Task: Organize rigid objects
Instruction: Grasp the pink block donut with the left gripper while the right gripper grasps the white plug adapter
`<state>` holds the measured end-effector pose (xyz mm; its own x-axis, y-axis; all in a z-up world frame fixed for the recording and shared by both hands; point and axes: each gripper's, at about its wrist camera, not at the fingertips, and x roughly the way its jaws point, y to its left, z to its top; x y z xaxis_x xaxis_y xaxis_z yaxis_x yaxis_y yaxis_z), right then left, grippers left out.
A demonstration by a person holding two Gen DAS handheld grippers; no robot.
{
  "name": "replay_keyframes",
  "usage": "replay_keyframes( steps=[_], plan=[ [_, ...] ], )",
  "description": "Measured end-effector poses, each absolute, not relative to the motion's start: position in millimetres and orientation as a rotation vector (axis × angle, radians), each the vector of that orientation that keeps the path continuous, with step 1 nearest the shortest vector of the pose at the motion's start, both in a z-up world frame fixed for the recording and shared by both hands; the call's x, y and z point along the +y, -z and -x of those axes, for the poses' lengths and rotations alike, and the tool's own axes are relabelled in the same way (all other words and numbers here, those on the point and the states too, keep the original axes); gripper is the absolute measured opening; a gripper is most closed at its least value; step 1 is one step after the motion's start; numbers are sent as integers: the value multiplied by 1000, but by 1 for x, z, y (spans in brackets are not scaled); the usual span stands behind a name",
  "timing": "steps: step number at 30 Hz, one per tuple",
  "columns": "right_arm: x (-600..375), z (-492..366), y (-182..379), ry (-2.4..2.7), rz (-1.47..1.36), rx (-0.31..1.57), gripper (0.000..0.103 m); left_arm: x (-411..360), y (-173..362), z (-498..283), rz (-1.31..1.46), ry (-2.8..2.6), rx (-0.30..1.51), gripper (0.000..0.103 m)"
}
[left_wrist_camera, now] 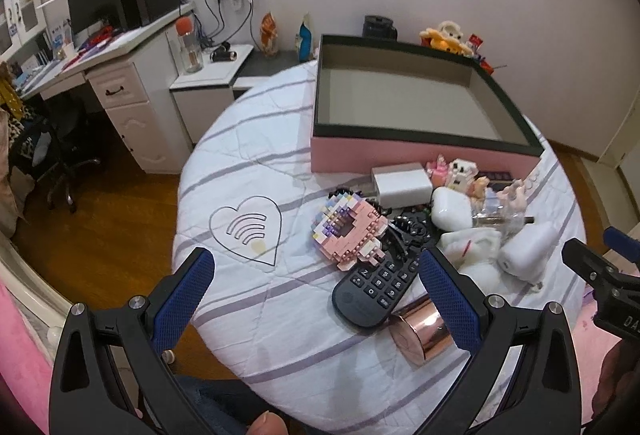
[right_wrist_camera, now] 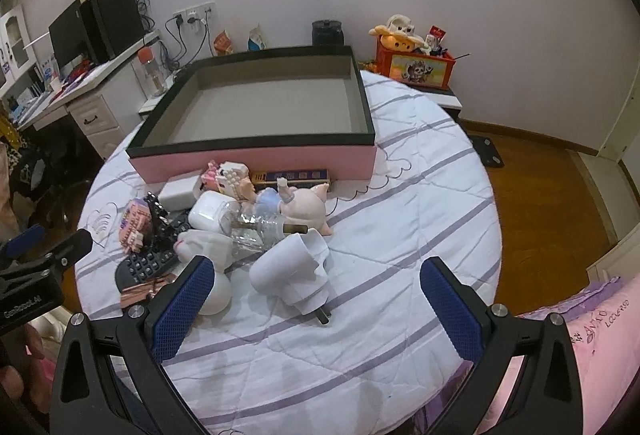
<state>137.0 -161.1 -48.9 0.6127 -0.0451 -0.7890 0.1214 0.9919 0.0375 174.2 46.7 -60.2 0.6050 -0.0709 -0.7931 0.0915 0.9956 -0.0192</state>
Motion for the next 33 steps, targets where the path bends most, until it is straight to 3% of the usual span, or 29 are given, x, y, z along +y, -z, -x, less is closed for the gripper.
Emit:
replay_keyframes(
  steps=[23, 30, 33],
  plan=[
    [-165, -179, 111, 53, -117, 1027, 102, 45, 121, -234, 33, 94, 1022, 103],
    [-164, -183, 123, 37, -121, 1037, 89, 51, 127, -237, 60, 110, 1000, 102],
    [-163, -182, 121, 13, -127, 1027, 70, 48, 129, -235, 20, 98, 999, 88]
  ],
)
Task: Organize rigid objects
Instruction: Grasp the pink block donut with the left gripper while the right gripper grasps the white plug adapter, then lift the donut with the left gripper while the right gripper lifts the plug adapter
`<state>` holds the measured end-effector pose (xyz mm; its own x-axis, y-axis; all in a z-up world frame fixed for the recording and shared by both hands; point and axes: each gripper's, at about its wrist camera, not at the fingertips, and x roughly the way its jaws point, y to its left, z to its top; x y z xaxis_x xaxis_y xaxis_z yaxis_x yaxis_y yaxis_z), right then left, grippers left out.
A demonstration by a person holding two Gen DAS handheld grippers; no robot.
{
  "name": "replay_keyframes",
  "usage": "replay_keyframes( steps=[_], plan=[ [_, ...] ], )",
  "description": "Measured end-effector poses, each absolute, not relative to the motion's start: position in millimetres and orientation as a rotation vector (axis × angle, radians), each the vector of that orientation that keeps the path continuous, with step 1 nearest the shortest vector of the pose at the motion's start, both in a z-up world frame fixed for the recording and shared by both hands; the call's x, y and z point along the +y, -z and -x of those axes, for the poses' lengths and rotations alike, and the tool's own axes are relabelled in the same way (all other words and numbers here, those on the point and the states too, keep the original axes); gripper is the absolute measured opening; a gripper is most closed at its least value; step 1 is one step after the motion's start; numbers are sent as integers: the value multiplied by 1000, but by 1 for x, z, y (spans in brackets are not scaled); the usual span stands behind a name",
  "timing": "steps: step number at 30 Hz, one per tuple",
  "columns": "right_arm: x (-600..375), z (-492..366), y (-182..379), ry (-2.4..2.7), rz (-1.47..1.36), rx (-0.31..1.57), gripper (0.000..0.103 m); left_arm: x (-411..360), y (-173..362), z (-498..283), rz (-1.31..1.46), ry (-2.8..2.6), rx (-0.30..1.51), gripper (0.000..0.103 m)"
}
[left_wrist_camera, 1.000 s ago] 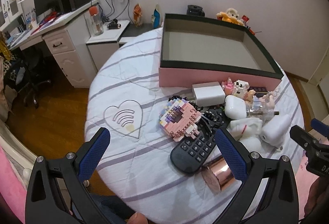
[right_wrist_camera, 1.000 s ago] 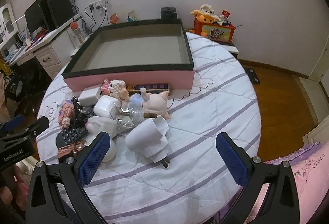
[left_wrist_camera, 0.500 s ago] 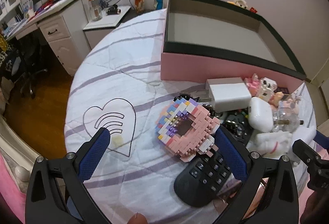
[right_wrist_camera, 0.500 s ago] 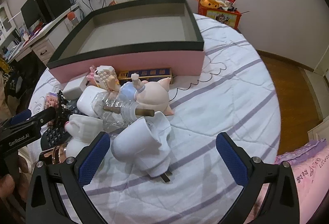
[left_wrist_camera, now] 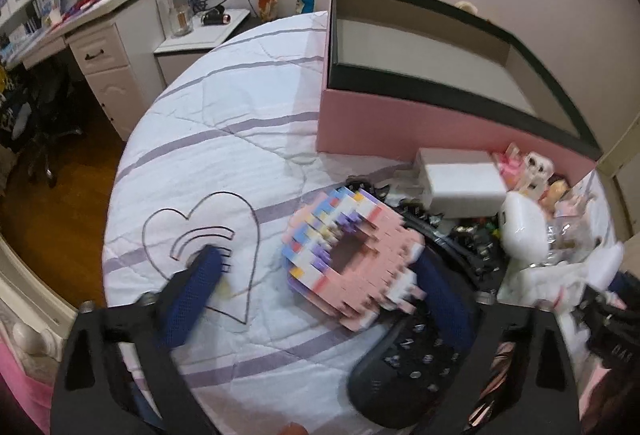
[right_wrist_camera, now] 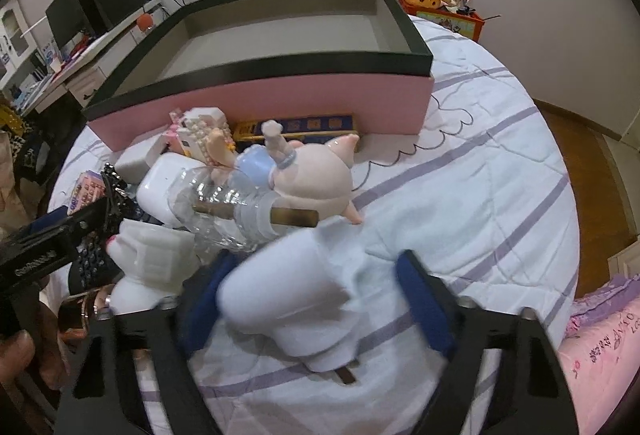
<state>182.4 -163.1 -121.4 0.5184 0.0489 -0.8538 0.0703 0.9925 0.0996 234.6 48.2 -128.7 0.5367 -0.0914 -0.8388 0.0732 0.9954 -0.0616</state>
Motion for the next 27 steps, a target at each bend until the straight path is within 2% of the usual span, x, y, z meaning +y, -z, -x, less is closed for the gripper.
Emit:
replay_keyframes(
  steps=[1, 5, 9, 27],
  plan=[
    [-162, -182, 121, 5, -123, 1027, 64, 48, 129, -234, 4, 98, 994, 86],
    [-162, -179, 121, -9, -131, 1020, 63, 52, 126, -235, 12, 112, 983, 71],
    [-163, -177, 118, -15, -140, 1017, 63, 55, 125, -233, 17, 122, 975, 60],
    [-164, -173, 112, -21, -139, 1002, 63, 59, 116, -223, 26, 133, 958, 60]
  ],
)
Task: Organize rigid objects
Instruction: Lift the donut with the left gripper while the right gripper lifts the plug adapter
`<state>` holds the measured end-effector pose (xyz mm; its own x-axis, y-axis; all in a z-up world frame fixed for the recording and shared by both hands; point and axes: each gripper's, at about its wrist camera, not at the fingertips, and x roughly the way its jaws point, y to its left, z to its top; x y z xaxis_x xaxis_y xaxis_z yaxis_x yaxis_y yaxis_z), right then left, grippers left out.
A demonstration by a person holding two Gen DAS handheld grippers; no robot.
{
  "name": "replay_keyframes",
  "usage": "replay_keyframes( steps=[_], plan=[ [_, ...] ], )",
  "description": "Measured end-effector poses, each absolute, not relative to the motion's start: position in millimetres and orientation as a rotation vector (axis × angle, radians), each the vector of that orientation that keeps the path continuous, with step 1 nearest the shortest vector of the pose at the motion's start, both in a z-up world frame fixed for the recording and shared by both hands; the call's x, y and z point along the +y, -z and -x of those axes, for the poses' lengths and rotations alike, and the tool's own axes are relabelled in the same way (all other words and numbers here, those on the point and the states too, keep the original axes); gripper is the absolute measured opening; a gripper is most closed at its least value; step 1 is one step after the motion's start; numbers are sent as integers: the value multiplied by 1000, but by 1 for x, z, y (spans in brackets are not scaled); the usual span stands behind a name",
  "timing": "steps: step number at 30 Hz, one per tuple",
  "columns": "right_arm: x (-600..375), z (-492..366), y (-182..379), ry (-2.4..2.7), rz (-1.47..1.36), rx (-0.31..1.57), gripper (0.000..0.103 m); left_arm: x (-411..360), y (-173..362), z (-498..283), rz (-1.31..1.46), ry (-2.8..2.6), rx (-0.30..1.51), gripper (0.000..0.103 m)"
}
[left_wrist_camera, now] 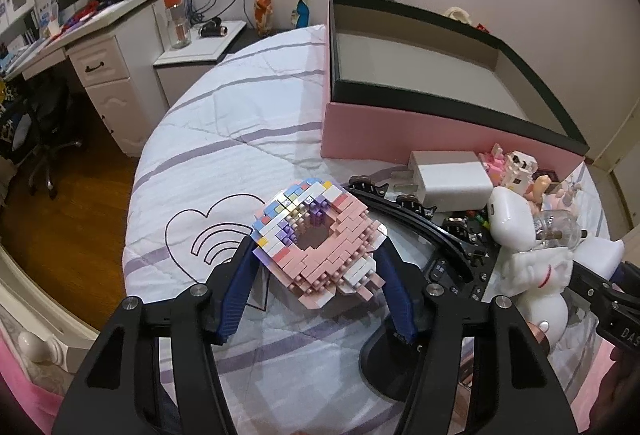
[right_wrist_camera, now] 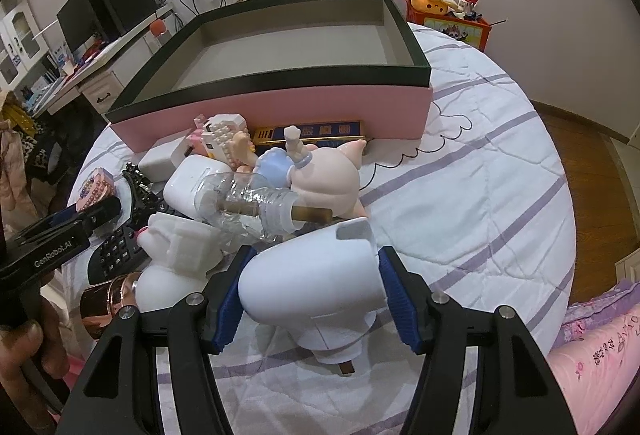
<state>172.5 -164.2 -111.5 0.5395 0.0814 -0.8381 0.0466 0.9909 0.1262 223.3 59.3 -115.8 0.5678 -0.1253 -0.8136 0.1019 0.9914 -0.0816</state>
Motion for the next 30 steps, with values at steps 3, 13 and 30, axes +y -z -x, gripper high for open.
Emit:
replay_keyframes(
  steps=[3, 13, 30],
  plan=[
    [-164, -169, 109, -25, -142, 997, 63, 61, 110, -219, 26, 138, 943, 60],
    [-172, -155, 93, -38, -166, 968, 61, 64, 79, -201, 25, 156, 888, 60],
    [-184, -160, 49, -69, -163, 882, 55, 40, 9, -217, -11, 216, 762, 60]
  ],
)
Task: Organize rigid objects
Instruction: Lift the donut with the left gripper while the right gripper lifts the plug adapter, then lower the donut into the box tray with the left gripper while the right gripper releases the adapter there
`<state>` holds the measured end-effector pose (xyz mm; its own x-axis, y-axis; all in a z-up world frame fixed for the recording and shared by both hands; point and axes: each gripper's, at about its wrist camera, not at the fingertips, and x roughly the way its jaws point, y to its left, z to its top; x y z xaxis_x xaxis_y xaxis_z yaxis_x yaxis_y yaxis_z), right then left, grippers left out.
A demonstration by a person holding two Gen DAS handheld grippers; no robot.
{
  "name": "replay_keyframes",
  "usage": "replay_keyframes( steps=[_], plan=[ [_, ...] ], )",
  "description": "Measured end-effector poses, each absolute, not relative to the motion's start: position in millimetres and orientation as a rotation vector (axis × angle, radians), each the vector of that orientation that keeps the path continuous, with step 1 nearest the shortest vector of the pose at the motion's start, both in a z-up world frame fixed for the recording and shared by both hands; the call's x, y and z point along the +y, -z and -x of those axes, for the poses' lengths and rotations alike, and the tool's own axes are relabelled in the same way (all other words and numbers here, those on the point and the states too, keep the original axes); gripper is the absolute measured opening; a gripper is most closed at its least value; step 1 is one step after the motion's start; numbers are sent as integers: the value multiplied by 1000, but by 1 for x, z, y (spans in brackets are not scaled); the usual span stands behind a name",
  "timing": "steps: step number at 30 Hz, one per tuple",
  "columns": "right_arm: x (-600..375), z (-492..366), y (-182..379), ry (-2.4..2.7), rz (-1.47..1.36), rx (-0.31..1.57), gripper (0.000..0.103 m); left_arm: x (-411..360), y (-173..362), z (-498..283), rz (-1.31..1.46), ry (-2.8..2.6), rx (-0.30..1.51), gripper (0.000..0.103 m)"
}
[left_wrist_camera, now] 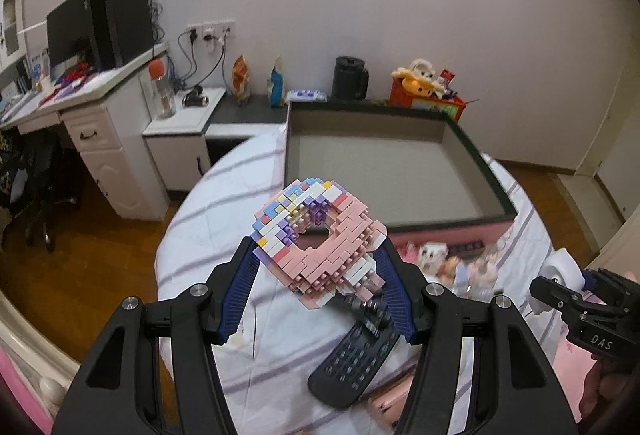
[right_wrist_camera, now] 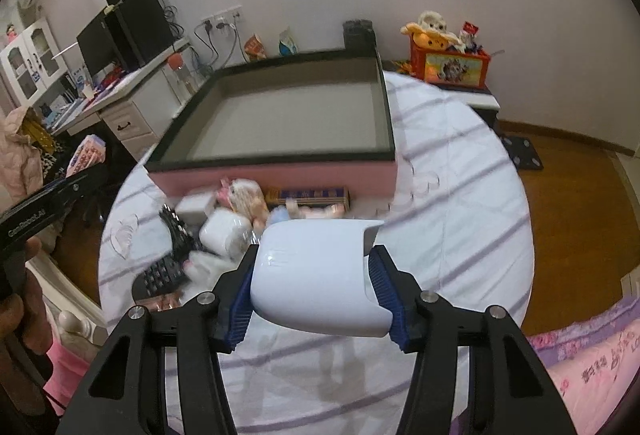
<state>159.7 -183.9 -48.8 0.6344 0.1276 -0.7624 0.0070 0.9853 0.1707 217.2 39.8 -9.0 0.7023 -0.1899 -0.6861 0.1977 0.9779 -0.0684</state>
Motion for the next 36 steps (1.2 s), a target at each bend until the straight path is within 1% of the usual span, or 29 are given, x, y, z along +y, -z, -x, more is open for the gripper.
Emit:
replay_keyframes(
  steps=[8, 11, 14, 18, 25, 30, 36],
  plan=[
    [-181, -218, -14, -108, -75, 762, 55, 21, -30, -267, -32, 227, 711, 60],
    [-181, -249, -28, -120, -62, 737, 55, 14, -37, -294, -23, 225, 715, 60],
    [-181, -283, -31, -122, -72, 738, 55, 5, -39, -323, -14, 226, 724, 60],
    [-183, -329, -19, -120, -95, 770, 55, -9, -33, -360, -17, 228, 739, 60],
    [-190, -394, 16, -86, -132, 845, 55, -30, -4, -416, -14, 224, 777, 60],
    [-195, -429, 48, -66, -148, 922, 55, -45, 26, -446, -23, 219, 832, 60],
    [-197, -449, 79, -57, -142, 1007, 55, -55, 62, -468, -49, 212, 916, 61]
  ],
)
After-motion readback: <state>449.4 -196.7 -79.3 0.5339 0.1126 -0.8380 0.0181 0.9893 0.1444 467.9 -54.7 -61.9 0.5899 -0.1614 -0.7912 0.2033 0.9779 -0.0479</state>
